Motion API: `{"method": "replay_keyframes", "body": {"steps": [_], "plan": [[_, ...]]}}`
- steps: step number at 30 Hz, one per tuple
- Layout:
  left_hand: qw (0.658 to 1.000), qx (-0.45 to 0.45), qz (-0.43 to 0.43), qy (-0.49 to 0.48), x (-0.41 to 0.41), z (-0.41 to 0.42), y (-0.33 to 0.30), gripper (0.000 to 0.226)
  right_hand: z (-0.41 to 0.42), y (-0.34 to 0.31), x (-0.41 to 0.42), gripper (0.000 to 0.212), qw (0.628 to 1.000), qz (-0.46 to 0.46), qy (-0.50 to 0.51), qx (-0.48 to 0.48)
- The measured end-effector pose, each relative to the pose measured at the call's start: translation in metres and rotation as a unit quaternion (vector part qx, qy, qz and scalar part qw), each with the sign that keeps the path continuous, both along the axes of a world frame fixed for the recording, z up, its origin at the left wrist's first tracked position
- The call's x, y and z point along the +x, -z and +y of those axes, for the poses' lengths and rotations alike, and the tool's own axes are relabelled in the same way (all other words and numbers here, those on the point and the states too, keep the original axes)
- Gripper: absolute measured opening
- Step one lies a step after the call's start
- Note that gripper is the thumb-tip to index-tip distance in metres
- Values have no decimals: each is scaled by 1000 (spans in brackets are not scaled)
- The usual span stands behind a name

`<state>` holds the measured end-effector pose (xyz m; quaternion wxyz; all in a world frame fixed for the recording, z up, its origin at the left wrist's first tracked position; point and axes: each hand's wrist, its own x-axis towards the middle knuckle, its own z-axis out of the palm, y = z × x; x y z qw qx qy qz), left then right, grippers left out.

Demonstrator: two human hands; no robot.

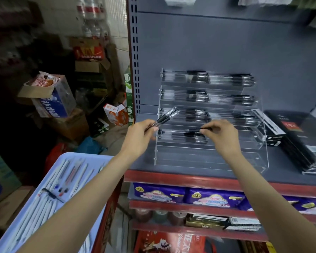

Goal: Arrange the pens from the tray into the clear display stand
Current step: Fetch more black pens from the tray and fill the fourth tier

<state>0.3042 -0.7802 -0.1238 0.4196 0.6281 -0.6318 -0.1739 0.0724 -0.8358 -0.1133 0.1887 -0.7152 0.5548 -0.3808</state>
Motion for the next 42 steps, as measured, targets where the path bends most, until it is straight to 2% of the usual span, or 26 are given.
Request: {"method": "replay_keyframes", "body": {"steps": [3, 14, 17, 20, 23, 28, 33, 38, 42], "plan": [[1000, 1, 1, 7, 0, 0, 0, 15, -2, 0, 1, 6, 998, 59, 3, 0], [999, -11, -53, -5, 0, 4, -5, 11, -16, 0, 15, 3, 992, 114, -40, 41], [996, -33, -84, -17, 1, 7, -9, 11, -10, -3, 12, 7, 995, 49, -69, 49], [996, -36, -78, 8, -1, 10, -14, 13, -2, -10, 10, 11, 991, -94, -77, 63], [996, -17, -59, 69, -7, 11, -18, 15, 8, -22, 13, 16, 952, -239, -133, 136], [995, -13, -35, 96, -15, 7, -21, 16, 16, -28, 11, 11, 902, -357, -171, 174], [994, -9, -17, 109, -19, 5, -20, 19, 15, -24, -3, 11, 906, -360, -156, 160], [997, -61, 8, -36, -10, 1, -10, 16, 2, -15, -28, 12, 924, -360, -55, 114], [998, -39, 2, -43, -7, -1, -5, 15, -2, -7, -31, 10, 954, -282, -20, 96]]}}
